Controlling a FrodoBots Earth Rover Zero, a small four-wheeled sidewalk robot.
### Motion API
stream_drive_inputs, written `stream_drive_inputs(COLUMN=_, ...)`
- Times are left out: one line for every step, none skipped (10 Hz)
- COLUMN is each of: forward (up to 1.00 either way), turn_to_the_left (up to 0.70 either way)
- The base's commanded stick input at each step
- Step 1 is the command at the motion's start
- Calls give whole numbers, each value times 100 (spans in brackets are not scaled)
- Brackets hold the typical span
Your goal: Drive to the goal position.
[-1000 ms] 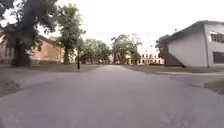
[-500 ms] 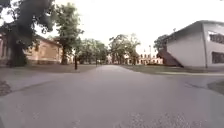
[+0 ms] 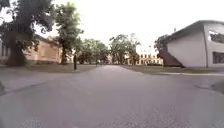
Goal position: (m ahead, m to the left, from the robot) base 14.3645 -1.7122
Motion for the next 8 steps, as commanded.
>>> stream_drive_inputs(forward=45, turn_to_the_left=0)
stream_drive_inputs(forward=45, turn_to_the_left=0)
stream_drive_inputs(forward=45, turn_to_the_left=0)
stream_drive_inputs(forward=45, turn_to_the_left=0)
stream_drive_inputs(forward=45, turn_to_the_left=0)
stream_drive_inputs(forward=45, turn_to_the_left=0)
stream_drive_inputs(forward=45, turn_to_the_left=0)
stream_drive_inputs(forward=45, turn_to_the_left=0)
